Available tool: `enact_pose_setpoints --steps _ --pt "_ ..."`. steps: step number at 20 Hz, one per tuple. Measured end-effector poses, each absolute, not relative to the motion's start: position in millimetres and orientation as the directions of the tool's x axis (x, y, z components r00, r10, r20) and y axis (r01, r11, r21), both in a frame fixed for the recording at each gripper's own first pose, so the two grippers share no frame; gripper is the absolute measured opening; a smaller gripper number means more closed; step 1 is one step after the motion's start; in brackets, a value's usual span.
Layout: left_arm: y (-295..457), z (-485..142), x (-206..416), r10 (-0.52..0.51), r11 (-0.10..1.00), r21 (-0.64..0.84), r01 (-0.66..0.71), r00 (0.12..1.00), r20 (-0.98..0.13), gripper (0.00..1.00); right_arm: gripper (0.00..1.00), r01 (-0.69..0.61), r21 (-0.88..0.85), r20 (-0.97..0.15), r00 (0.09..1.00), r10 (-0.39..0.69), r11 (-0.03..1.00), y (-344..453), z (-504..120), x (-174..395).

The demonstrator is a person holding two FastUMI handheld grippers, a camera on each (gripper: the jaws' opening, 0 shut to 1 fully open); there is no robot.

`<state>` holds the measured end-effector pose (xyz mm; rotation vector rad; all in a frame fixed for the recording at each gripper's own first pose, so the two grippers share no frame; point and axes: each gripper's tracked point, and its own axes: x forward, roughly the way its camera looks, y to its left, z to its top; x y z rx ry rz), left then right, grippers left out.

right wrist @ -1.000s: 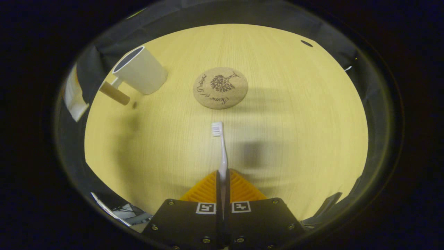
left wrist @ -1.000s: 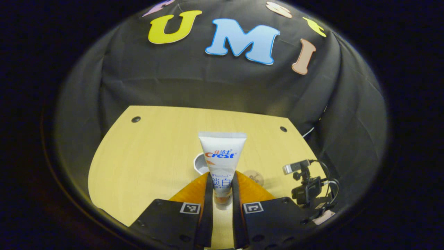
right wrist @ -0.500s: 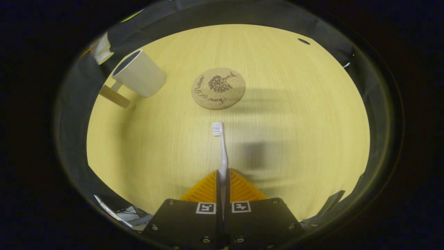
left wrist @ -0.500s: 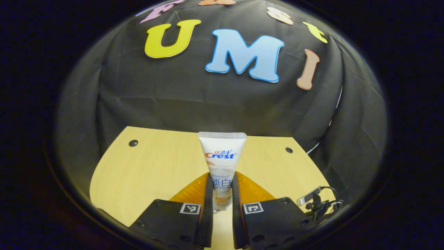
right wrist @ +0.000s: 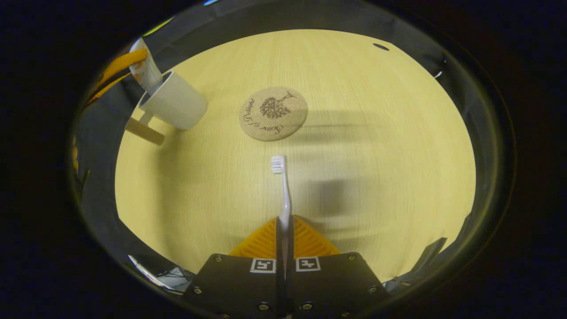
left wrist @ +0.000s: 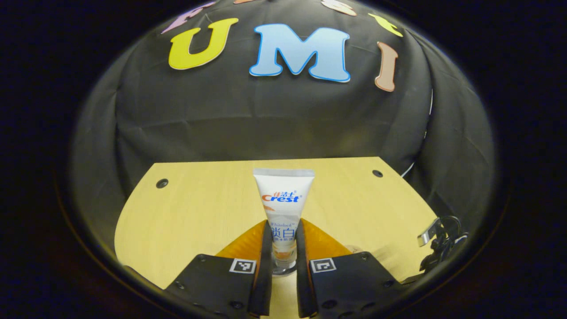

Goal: Put the toothbrush and toothpaste on the desktop into the cup, then pick up the cup and place it on the coaster on the desktop.

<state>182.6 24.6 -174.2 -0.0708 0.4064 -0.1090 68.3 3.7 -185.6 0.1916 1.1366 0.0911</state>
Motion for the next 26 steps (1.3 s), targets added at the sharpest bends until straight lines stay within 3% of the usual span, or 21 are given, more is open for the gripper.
enact_pose_setpoints --steps 6,11,16,18,26 --pt "27.5 -196.5 183.3 -0.108 0.994 -0.07 0.086 0.896 -0.43 0.32 0.02 0.026 0.192 -0.891 0.424 0.163 0.981 3.3 -186.7 68.9" --pt "31.7 -195.9 177.8 -0.103 0.995 -0.06 0.085 0.896 -0.431 0.53 0.02 0.035 0.191 -0.892 0.423 0.159 0.981 3.6 -187.6 68.7" --pt "32.7 -190.7 168.6 -0.115 0.993 -0.053 0.102 0.9 -0.42 0.53 0.02 0.052 0.212 -0.882 0.44 0.168 0.976 1.6 -179.4 70.8" --pt "38.3 -195.8 163.9 -0.114 0.993 -0.063 0.096 0.899 -0.423 0.7 0.02 0.059 0.226 -0.871 0.46 0.175 0.972 1.0 -169.8 74.4" --pt "58.7 -188.9 139.1 -0.07 0.995 -0.093 0.033 0.899 -0.433 0.71 0.02 0.045 0.275 -0.807 0.553 0.206 0.96 4.2 -115.7 103.3"
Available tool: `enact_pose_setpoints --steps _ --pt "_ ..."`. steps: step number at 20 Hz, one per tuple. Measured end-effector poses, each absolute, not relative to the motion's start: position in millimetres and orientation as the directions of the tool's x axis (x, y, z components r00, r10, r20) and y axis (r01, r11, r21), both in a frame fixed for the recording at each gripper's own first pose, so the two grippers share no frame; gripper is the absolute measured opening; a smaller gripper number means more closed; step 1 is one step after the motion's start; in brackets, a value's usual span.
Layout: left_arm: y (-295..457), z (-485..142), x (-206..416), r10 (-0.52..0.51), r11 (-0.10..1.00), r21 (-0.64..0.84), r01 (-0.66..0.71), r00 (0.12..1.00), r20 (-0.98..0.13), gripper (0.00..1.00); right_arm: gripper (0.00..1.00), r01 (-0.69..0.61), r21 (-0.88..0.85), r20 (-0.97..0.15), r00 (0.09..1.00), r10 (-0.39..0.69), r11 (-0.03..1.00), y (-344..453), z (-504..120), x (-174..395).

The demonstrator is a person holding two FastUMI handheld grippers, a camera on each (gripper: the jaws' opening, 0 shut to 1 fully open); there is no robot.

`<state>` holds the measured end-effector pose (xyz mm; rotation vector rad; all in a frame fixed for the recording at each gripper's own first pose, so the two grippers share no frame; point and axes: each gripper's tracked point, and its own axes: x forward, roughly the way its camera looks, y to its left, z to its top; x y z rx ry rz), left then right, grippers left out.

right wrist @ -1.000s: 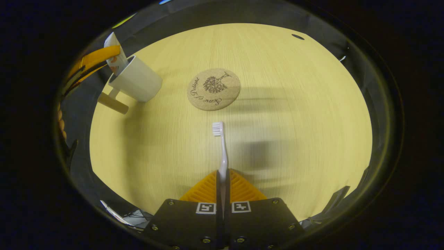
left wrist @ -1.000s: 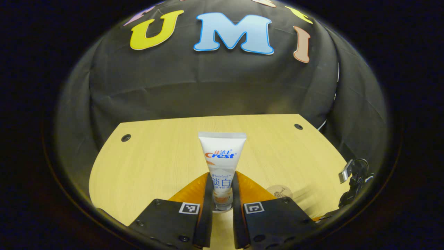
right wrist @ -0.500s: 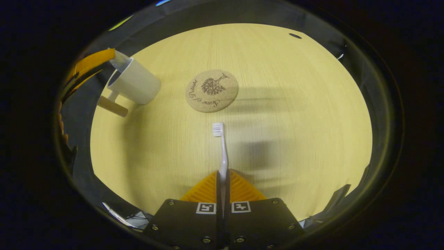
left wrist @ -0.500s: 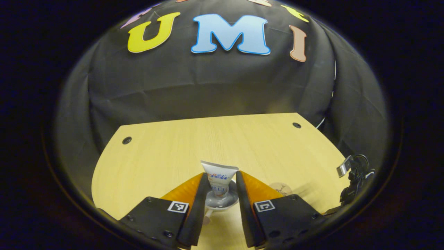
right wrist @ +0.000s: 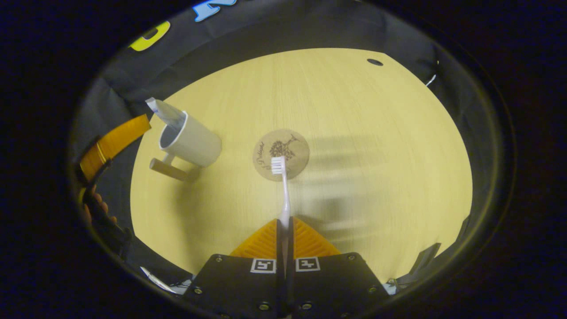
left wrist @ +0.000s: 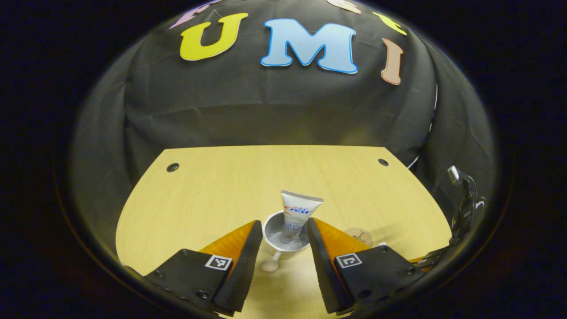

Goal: Put the toothbrush and toothpaste on the desktop into the cup, then pick up the cup and place it on the coaster on the desktop.

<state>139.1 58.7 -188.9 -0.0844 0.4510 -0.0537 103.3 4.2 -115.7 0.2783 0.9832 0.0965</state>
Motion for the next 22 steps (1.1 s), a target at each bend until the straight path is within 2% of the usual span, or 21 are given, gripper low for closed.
enact_pose_setpoints --steps 14,18,22 --pt "129.4 -187.3 77.3 0.069 0.985 -0.111 -0.131 0.893 -0.444 0.71 0.02 -0.089 0.429 -0.553 0.761 0.34 0.899 75.0 37.9 233.7" --pt "146.4 -194.1 58.3 0.102 0.977 -0.119 -0.175 0.882 -0.46 0.71 0.01 -0.091 0.493 -0.488 0.795 0.361 0.865 97.8 51.9 257.7" --pt "153.8 -201.3 43.2 0.118 0.972 -0.122 -0.2 0.87 -0.479 0.71 0.02 -0.083 0.496 -0.451 0.826 0.338 0.865 109.0 50.6 282.7"
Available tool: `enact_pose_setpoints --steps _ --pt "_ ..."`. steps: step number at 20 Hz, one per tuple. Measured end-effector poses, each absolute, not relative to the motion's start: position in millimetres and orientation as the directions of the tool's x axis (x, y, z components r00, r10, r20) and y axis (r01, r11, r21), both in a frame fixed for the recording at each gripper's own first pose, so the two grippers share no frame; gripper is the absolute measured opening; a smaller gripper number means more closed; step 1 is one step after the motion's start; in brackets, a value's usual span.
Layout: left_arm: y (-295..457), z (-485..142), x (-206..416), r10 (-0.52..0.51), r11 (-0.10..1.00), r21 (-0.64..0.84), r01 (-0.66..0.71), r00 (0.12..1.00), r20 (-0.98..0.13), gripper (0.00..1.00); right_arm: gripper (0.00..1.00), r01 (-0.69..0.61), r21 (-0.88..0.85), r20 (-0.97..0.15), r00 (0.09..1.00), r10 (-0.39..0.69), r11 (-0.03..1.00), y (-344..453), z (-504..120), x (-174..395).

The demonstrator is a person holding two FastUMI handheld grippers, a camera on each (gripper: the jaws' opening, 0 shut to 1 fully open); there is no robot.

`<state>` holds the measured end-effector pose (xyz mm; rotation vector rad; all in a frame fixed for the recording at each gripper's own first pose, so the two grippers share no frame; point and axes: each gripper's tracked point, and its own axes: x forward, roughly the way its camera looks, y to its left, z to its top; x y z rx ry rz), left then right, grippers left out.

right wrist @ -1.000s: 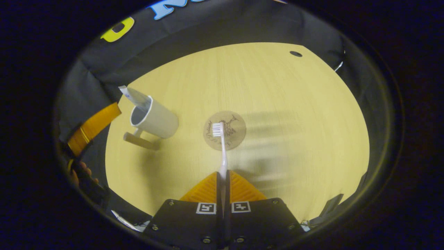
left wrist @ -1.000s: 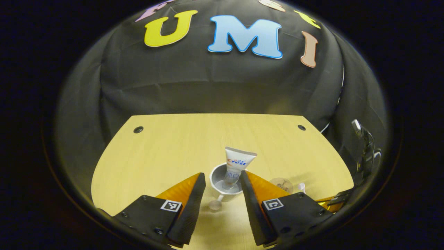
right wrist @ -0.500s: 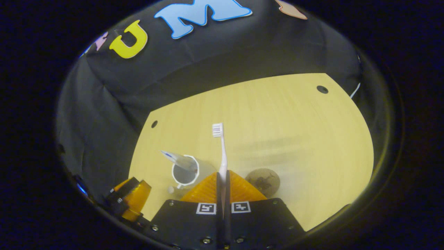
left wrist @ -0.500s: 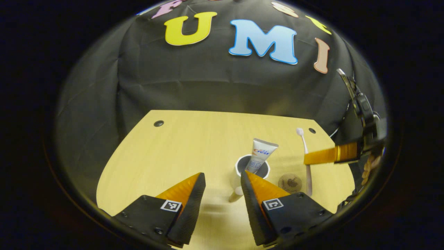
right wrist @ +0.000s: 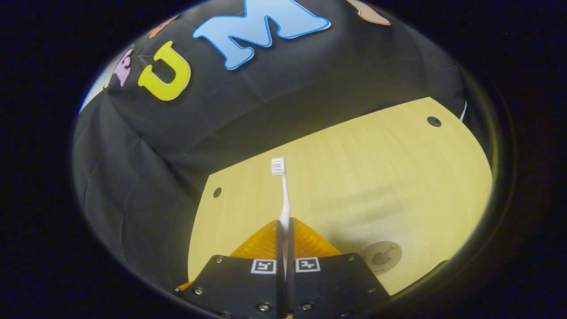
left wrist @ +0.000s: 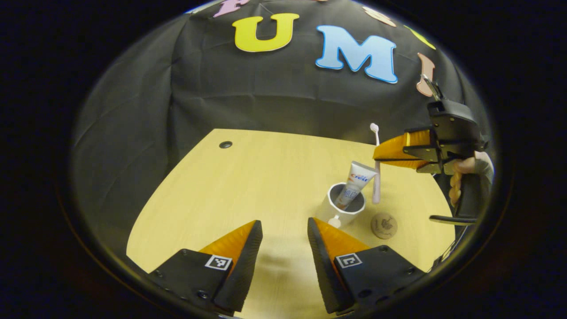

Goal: Put the toothbrush and toothpaste on the desktop into the cup, then pick up the cup and place it on the coaster on the desktop.

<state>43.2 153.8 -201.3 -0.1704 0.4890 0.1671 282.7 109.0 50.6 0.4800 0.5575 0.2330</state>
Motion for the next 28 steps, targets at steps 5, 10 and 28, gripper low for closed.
enact_pose_setpoints --steps 5,10,28 --pt "158.6 -207.8 32.3 0.125 0.968 -0.129 -0.215 0.859 -0.496 0.71 0.02 -0.13 0.462 -0.374 0.869 0.325 0.877 119.8 42.5 294.8" --pt "152.0 -215.0 32.8 0.103 0.972 -0.132 -0.194 0.857 -0.504 0.71 0.02 -0.205 0.41 -0.299 0.891 0.343 0.889 131.9 25.7 286.9" --pt "85.7 -222.1 93.5 -0.127 0.989 -0.13 0.069 0.847 -0.517 0.71 0.1 -0.286 0.283 -0.322 0.871 0.371 0.916 119.7 -18.9 220.9"
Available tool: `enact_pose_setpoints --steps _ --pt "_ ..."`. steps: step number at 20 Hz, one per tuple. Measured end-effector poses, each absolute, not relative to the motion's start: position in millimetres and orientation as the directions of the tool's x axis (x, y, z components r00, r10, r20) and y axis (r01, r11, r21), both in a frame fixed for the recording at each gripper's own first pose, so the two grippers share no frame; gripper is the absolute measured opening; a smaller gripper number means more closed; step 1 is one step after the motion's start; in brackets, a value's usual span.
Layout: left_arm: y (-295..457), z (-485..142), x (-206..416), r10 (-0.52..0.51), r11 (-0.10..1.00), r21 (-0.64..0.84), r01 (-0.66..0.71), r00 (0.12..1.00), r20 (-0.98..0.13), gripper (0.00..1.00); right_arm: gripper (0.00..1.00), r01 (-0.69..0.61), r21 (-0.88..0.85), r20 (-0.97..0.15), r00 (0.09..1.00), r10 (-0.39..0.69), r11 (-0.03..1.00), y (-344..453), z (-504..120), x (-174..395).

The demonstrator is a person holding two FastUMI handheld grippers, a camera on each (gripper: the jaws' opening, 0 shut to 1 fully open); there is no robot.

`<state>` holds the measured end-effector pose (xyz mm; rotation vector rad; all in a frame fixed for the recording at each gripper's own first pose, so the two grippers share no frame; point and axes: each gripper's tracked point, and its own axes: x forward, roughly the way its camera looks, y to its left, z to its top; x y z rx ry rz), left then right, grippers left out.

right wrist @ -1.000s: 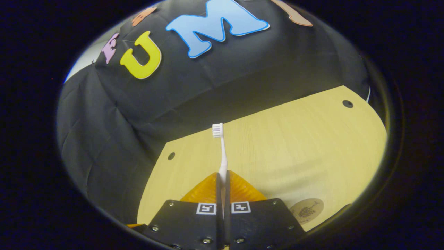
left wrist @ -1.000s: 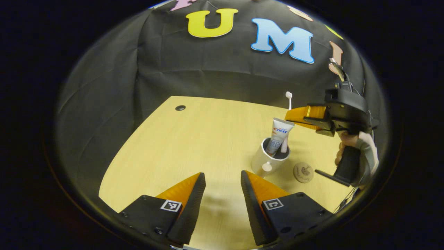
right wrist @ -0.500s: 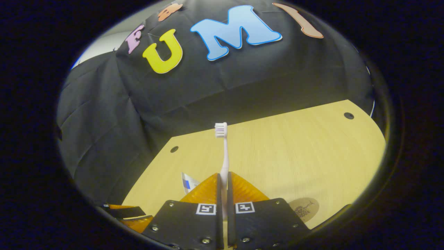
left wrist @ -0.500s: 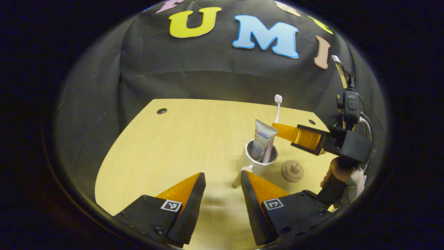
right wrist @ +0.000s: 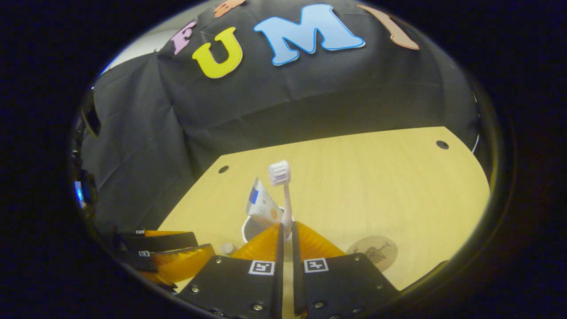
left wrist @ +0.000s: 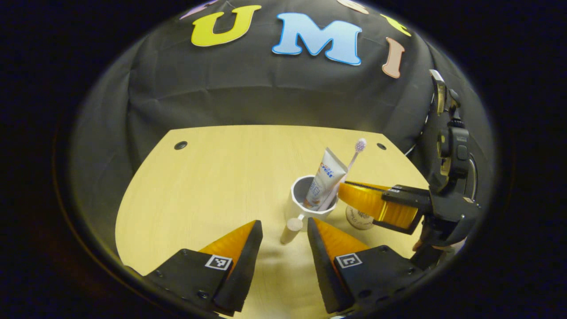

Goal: Put the toothbrush and toothpaste on the desktop into the cup, then pick up the cup and place it on the coaster on the desktop.

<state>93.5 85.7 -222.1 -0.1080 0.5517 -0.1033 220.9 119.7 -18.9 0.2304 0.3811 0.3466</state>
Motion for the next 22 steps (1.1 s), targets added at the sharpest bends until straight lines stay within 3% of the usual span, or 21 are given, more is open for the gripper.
enact_pose_setpoints --steps 10,22 --pt "73.5 -249.8 111.2 -0.229 0.968 -0.057 0.243 0.772 -0.593 0.71 0.11 -0.291 0.287 -0.354 0.853 0.383 0.913 102.3 -20.1 190.6" --pt "57.7 -292.0 135.8 -0.24 0.882 0.069 0.467 0.57 -0.786 0.71 0.11 -0.114 0.349 -0.452 0.849 0.273 0.93 27.0 -61.0 151.7"
